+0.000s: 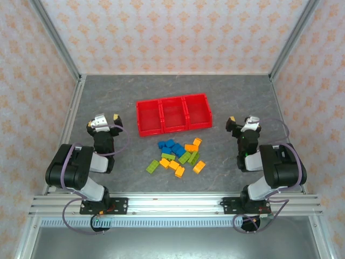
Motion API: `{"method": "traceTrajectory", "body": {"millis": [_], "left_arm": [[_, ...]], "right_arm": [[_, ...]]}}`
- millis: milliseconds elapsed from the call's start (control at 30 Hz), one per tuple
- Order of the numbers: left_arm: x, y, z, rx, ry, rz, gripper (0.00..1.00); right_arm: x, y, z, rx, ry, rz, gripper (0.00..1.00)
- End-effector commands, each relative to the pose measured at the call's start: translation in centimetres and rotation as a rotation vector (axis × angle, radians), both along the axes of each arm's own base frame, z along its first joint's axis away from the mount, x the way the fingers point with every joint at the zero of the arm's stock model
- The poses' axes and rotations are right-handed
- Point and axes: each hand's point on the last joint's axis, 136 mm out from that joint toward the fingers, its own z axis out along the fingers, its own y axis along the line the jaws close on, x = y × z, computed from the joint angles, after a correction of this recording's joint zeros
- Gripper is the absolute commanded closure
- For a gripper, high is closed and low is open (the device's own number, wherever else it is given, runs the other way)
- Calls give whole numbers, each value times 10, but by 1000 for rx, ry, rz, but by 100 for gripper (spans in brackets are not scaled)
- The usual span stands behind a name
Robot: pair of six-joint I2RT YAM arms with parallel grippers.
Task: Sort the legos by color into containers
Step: Pick up the lego from the center of the table.
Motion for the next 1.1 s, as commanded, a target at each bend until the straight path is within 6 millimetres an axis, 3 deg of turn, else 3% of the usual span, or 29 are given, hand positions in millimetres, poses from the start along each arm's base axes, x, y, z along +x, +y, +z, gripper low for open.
{"method": "traceTrajectory", "body": {"millis": [0,167,800,933,1067], "left_arm": [[0,-1,2,-1,-8,-10,0],[-24,19,11,-47,-101,107,0],[-9,12,4,-9,-31,105,0],[-13,13,6,0,-38,133,1],[-29,1,19,43,-105,120,0]], "right_arm": [[4,-1,13,-17,-35,3,0],[5,-1,12,-14,-34,1,0],[3,-6,13,-5,-37,-28,0],[-1,-19,19,12,-63,-114,0],[-13,-60,49,150,-3,-413,0]]}}
